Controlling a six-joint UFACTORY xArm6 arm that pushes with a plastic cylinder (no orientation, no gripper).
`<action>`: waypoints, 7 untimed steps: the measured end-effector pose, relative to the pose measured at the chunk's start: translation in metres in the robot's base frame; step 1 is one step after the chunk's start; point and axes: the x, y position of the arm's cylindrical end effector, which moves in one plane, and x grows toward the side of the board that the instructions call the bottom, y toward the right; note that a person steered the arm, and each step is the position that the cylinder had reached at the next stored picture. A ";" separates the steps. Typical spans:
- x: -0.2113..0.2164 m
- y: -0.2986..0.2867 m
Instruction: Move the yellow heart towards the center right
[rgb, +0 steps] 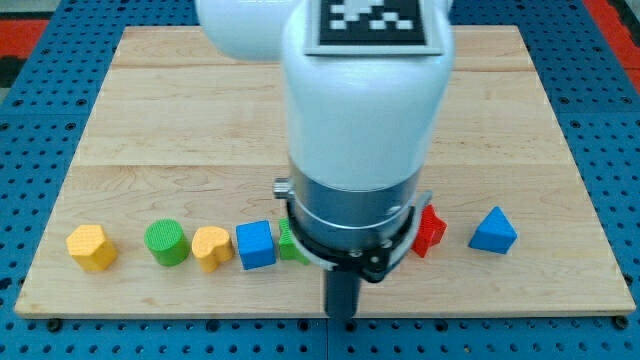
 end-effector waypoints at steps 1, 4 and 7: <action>-0.001 -0.064; -0.003 -0.146; -0.102 -0.063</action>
